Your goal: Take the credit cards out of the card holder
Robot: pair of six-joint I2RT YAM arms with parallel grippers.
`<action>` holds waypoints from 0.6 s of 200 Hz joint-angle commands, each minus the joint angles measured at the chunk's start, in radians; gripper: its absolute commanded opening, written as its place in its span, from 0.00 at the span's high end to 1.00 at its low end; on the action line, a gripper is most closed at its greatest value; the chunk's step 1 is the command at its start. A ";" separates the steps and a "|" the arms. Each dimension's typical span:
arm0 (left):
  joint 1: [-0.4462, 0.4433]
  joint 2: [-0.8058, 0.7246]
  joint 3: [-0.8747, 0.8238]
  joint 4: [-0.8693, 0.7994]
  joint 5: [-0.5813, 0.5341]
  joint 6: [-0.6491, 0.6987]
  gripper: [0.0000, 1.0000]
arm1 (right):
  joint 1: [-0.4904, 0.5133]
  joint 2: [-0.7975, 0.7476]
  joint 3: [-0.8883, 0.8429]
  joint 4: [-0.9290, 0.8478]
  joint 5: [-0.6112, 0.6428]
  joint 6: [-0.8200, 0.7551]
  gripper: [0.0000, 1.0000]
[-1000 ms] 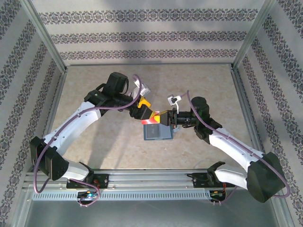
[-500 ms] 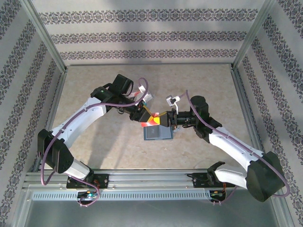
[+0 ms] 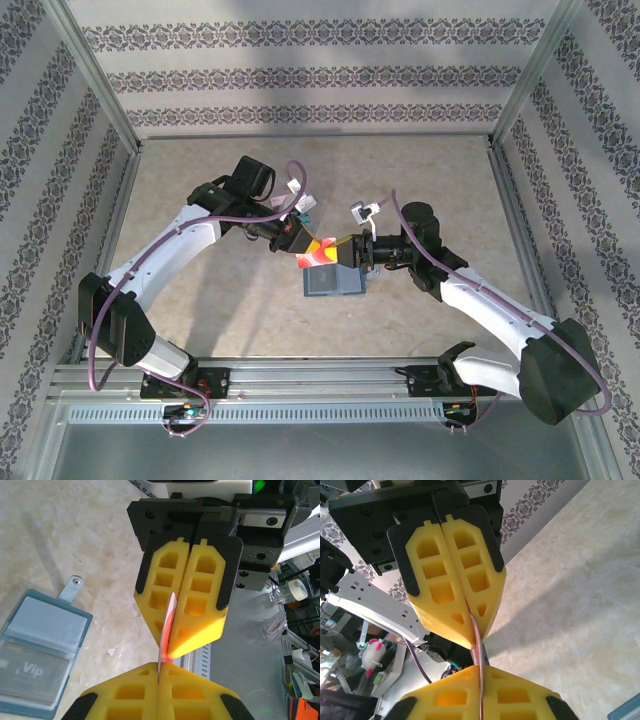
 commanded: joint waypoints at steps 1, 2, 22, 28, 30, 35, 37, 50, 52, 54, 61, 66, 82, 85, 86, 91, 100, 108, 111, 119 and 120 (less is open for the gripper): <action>0.020 -0.030 -0.012 0.037 -0.025 0.052 1.00 | -0.003 -0.040 0.019 -0.011 0.012 -0.038 0.77; 0.020 -0.031 -0.013 0.038 -0.028 0.053 1.00 | -0.003 -0.041 0.019 -0.014 0.015 -0.040 0.76; 0.042 -0.055 -0.039 0.129 -0.132 0.046 1.00 | -0.008 -0.081 0.012 -0.097 0.138 -0.075 0.53; 0.053 -0.059 -0.049 0.166 -0.158 0.044 1.00 | -0.010 -0.094 0.009 -0.126 0.189 -0.083 0.47; 0.060 -0.059 -0.053 0.178 -0.165 0.043 1.00 | -0.011 -0.097 0.008 -0.135 0.205 -0.084 0.46; 0.074 -0.061 -0.063 0.216 -0.182 0.040 1.00 | -0.011 -0.105 0.008 -0.160 0.243 -0.090 0.42; 0.079 -0.060 -0.067 0.231 -0.189 0.039 1.00 | -0.012 -0.109 0.008 -0.169 0.257 -0.092 0.41; 0.114 -0.049 -0.084 0.322 -0.231 0.039 1.00 | -0.013 -0.129 0.007 -0.218 0.336 -0.102 0.34; 0.120 -0.045 -0.085 0.335 -0.237 0.039 1.00 | -0.013 -0.132 0.007 -0.222 0.347 -0.102 0.34; 0.125 -0.041 -0.086 0.348 -0.241 0.041 1.00 | -0.012 -0.135 0.006 -0.229 0.358 -0.101 0.33; 0.139 -0.024 -0.089 0.389 -0.265 0.051 1.00 | -0.012 -0.144 0.006 -0.249 0.390 -0.101 0.28; 0.147 -0.009 -0.084 0.404 -0.281 0.069 1.00 | -0.010 -0.152 0.008 -0.265 0.413 -0.100 0.21; 0.163 0.042 -0.056 0.424 -0.330 0.163 1.00 | -0.004 -0.174 0.014 -0.317 0.495 -0.099 0.02; 0.164 0.052 -0.051 0.428 -0.343 0.185 1.00 | -0.003 -0.177 0.015 -0.327 0.509 -0.100 0.02; 0.164 0.054 -0.051 0.430 -0.347 0.192 1.00 | -0.003 -0.179 0.015 -0.330 0.514 -0.099 0.02; 0.166 0.070 -0.045 0.440 -0.368 0.223 1.00 | -0.002 -0.185 0.018 -0.347 0.539 -0.097 0.02; 0.174 0.092 -0.041 0.467 -0.386 0.272 1.00 | -0.002 -0.194 0.025 -0.383 0.591 -0.092 0.02; 0.182 0.109 -0.046 0.502 -0.380 0.310 1.00 | 0.000 -0.199 0.031 -0.412 0.629 -0.090 0.02; 0.188 0.114 -0.049 0.520 -0.378 0.320 1.00 | 0.000 -0.201 0.032 -0.420 0.642 -0.090 0.02; 0.203 0.129 -0.055 0.561 -0.374 0.342 1.00 | 0.001 -0.204 0.036 -0.444 0.679 -0.084 0.02; 0.206 0.131 -0.056 0.565 -0.374 0.345 1.00 | 0.001 -0.204 0.036 -0.447 0.684 -0.083 0.02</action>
